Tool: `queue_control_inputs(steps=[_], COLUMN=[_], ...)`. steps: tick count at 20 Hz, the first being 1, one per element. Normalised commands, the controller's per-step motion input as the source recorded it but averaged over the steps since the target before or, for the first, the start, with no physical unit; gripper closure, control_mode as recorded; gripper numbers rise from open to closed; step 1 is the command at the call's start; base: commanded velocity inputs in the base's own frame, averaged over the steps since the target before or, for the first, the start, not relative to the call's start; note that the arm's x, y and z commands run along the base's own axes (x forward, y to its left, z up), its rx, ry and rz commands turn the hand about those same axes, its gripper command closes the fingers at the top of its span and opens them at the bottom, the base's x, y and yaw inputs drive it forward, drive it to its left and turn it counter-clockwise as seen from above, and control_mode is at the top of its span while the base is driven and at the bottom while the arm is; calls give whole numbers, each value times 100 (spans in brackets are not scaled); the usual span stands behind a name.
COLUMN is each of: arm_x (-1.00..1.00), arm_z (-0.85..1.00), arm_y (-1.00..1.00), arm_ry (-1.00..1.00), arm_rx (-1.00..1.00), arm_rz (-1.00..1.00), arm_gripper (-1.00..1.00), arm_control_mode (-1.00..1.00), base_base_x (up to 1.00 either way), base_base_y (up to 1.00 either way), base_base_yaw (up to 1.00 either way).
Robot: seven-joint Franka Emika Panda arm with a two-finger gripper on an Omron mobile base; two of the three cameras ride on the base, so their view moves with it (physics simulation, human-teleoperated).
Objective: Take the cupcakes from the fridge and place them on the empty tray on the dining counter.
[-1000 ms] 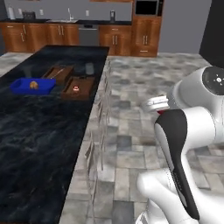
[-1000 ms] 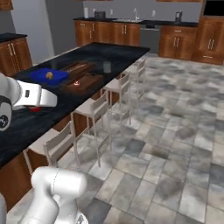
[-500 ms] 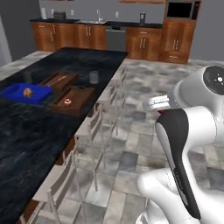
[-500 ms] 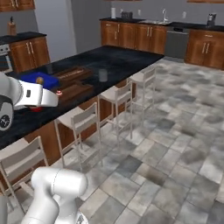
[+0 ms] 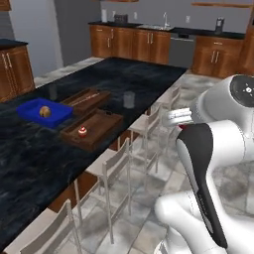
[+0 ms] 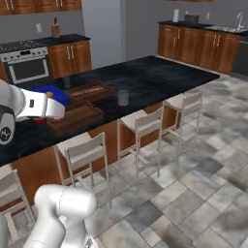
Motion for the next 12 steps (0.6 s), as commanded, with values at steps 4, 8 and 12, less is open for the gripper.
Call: queue_control_inputs(steps=[4,8,12], arm_x=[0,0,0], arm_z=[0,0,0], arm_y=[0,0,0], arm_ry=[0,0,0], arm_rx=[0,0,0], arm_rz=[0,0,0], arm_gripper=[100,100,100], arm_control_mode=[100,100,100], base_base_x=[97,79,68], base_base_y=[-59,-61,-38], base_base_yaw=[50,51,50])
